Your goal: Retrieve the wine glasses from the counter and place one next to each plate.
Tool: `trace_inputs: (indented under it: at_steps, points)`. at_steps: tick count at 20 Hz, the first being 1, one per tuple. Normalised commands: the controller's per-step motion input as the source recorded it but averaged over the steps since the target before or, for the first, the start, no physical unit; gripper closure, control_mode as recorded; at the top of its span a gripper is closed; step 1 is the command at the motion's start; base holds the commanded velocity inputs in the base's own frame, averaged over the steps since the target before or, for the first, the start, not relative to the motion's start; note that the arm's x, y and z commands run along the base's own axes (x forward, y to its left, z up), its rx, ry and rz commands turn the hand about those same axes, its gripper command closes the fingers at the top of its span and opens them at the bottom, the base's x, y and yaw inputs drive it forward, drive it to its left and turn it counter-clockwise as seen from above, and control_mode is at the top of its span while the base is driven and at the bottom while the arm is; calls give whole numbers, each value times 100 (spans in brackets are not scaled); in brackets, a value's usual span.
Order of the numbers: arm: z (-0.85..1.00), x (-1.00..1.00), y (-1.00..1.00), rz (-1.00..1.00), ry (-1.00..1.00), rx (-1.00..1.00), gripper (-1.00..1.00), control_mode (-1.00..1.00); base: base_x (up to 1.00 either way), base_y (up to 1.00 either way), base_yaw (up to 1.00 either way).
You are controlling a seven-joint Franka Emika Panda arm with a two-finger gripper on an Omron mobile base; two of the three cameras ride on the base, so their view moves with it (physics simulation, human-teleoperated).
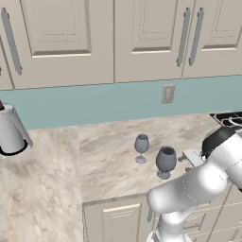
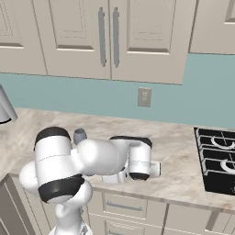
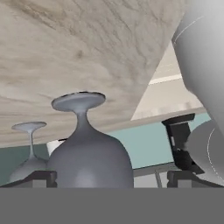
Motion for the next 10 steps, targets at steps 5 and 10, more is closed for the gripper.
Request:
trace_inputs:
  at_steps: [5,10]
  points:
    - [-10,-5,31,0,1,-1,-100,-100,0,0,0]
    - [-5,-7,27,0,0,-1,-100,-100,0,0,0]
